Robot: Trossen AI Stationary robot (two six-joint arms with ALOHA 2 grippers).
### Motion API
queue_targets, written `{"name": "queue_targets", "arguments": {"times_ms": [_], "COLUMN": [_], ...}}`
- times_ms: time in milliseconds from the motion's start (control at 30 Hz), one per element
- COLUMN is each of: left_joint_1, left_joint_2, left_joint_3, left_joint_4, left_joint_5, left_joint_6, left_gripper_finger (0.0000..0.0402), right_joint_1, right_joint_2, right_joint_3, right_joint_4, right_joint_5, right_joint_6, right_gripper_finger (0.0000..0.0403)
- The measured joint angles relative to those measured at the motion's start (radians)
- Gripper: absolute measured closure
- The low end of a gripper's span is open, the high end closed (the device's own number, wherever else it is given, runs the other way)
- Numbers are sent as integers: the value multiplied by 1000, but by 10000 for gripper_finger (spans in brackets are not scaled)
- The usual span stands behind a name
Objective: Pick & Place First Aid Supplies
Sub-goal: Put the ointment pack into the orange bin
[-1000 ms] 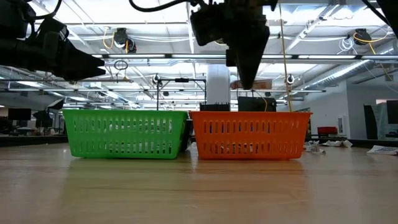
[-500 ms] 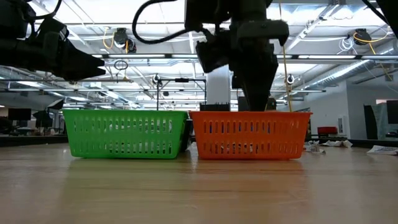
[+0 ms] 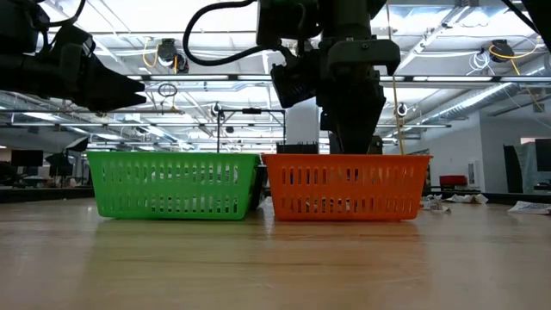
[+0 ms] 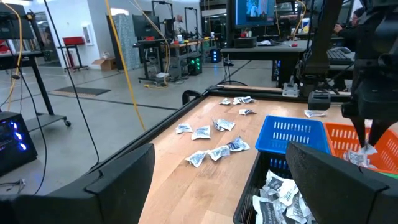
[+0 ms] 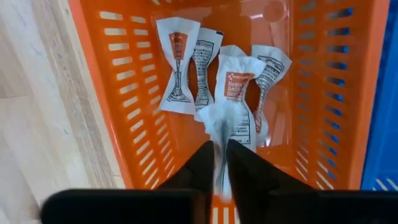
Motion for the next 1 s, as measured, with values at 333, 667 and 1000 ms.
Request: {"name": "queue_targets", "arguments": {"times_ms": [333, 667, 1000], "left_joint_1": [0, 0, 0], "left_joint_2": [0, 0, 0], "left_joint_3": [0, 0, 0], "left_joint_4": [0, 0, 0], "left_joint_5": [0, 0, 0], "left_joint_6": [0, 0, 0], "left_gripper_finger": [36, 36, 36], "right_joint_1": [0, -2, -22], "right_joint_2": [0, -44, -113], "right_joint_3": [0, 0, 1], "right_joint_4": [-1, -1, -13], "right_joint_5": [0, 1, 1], "right_joint_6": [8, 11, 144], "right_gripper_finger": [235, 208, 226]}}
